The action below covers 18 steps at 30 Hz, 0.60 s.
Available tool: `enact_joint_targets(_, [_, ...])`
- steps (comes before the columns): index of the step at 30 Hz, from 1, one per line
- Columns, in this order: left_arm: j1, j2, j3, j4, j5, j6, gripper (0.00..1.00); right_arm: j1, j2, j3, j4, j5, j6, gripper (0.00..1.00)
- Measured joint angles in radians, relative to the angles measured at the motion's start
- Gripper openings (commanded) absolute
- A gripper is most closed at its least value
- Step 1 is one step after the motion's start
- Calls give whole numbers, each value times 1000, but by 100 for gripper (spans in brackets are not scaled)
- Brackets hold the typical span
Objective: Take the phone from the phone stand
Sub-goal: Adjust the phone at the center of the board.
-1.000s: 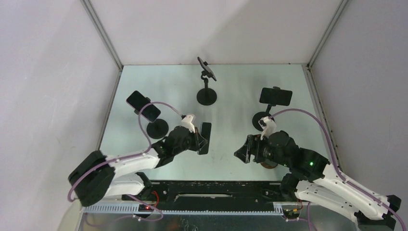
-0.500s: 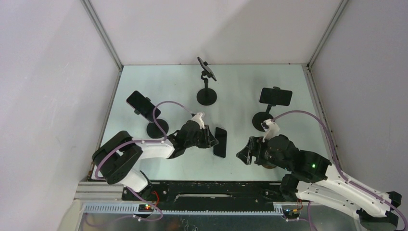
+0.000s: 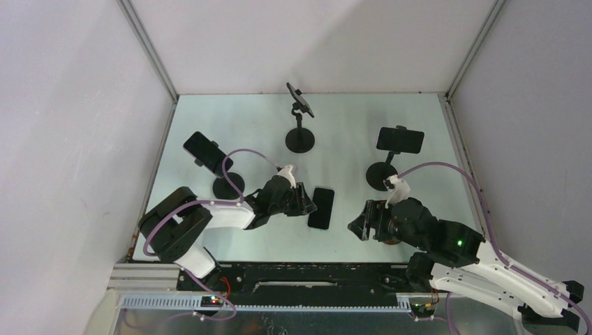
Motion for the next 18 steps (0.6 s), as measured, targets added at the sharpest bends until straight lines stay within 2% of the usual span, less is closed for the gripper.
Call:
enact_joint_targets(5, [0,-92,-2,-100,-51,29,49,0,-9,-3,-26,13,3,78])
enact_joint_targets(8, [0,-205,11,-199,-101,73,58,0,-24,-5,-35,34,2,78])
enact_joint_targets(11, [0,-325,49,-301,-156,121,62,0,-56,-5,-39,63,3,79])
enact_joint_targets(13, [0,-406,88,-367,-189,149,68,0,-84,-5,-44,86,4,80])
enact_joint_targets(15, [0,-484,129,-428,-217,177,78,0,-114,-5,-48,113,11,80])
enact_joint_targets(16, [0,-515,147,-458,-229,192,88,0,-129,-5,-49,126,12,81])
enact_joint_targets(18, [0,-567,182,-519,-255,214,98,-1,-151,-5,-53,152,14,82])
